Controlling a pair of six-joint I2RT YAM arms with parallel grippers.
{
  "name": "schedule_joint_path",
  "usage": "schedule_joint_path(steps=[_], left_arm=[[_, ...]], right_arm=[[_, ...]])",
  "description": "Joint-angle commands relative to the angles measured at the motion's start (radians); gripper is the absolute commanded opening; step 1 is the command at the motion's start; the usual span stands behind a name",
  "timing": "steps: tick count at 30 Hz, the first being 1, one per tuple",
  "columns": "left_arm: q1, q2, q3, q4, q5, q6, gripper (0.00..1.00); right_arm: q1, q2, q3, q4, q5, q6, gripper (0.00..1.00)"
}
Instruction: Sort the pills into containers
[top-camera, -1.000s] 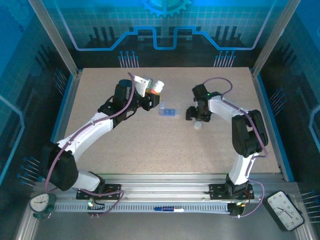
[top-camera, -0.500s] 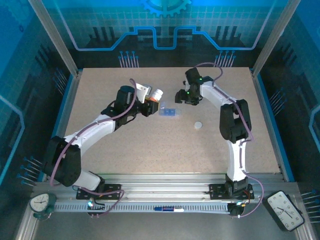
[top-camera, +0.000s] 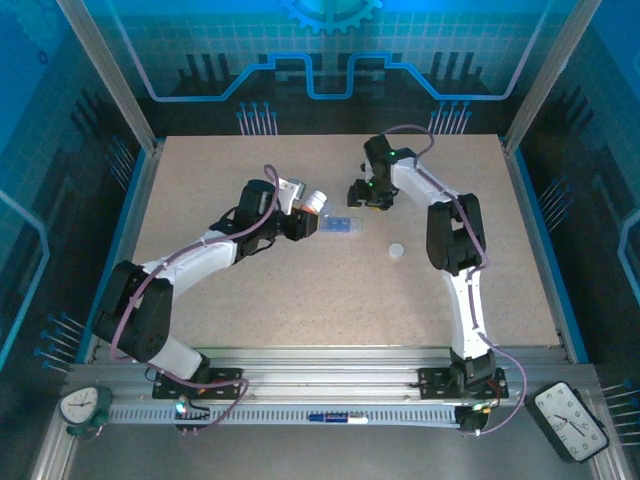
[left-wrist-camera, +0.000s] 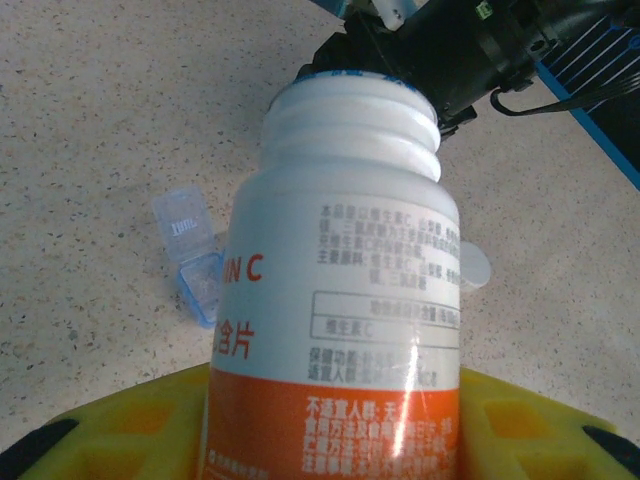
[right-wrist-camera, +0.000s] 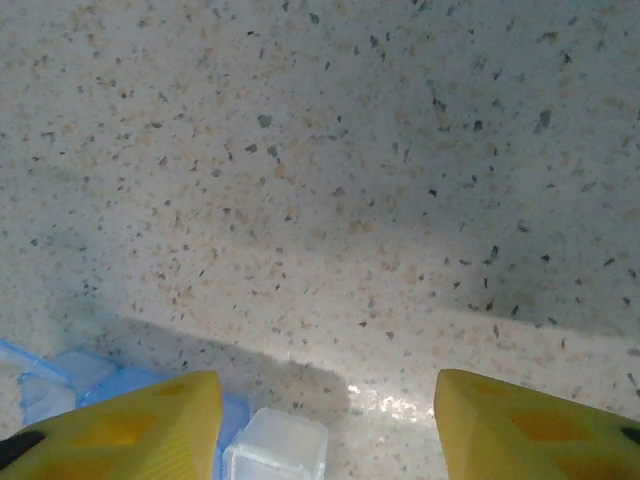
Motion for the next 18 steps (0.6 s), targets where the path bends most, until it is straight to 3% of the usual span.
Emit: schedule_joint_path(steps=[1,18], left_arm=[[0.006,0.016,0.004,0.019,0.015,-0.009,0.00],[0.010,0.043,0.050,-0.008,0.027,0.017,0.00]], right_arm=[[0.017,0.044,0.043,-0.064,0.029,-0.034,0.59],[0.058,0.011,-0.027,-0.092,0.099,-0.104,0.57]])
